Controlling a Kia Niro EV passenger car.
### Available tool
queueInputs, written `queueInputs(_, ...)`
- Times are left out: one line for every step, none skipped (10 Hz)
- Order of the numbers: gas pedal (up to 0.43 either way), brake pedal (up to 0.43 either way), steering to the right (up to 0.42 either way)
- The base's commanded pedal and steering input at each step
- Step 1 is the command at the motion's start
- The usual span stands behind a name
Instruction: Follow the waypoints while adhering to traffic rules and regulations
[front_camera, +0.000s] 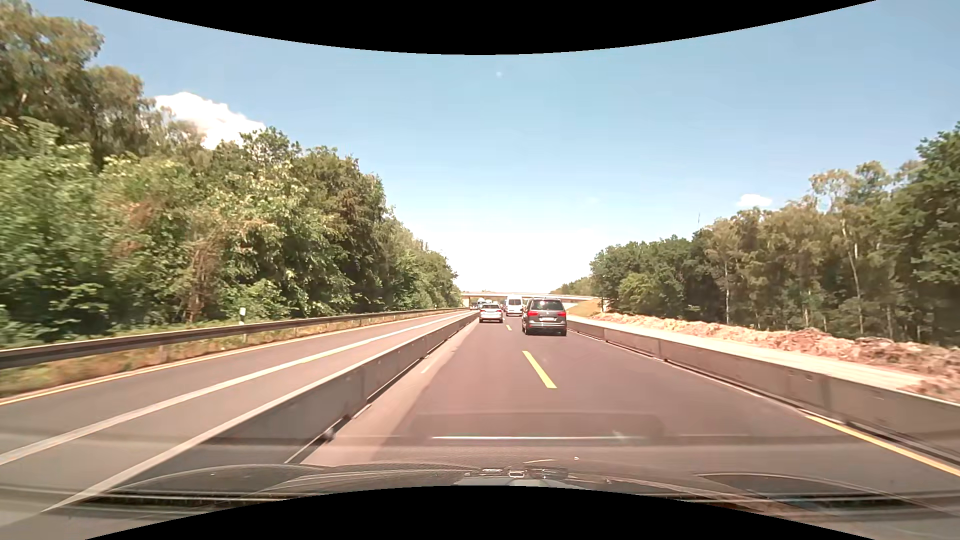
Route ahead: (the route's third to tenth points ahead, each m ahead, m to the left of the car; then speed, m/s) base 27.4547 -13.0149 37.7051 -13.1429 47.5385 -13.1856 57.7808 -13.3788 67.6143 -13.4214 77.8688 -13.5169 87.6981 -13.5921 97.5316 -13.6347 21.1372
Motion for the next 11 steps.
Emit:
queueInputs(0.0, 0.0, 0.003)
queueInputs(0.0, 0.0, 0.003)
queueInputs(0.028, 0.0, 0.003)
queueInputs(0.028, 0.0, 0.002)
queueInputs(0.047, 0.0, 0.001)
queueInputs(0.067, 0.0, 0.001)
queueInputs(0.098, 0.0, 0.0)
queueInputs(0.11, 0.0, 0.0)
queueInputs(0.11, 0.0, 0.0)
queueInputs(0.11, 0.0, 0.0)
queueInputs(0.098, 0.0, 0.001)
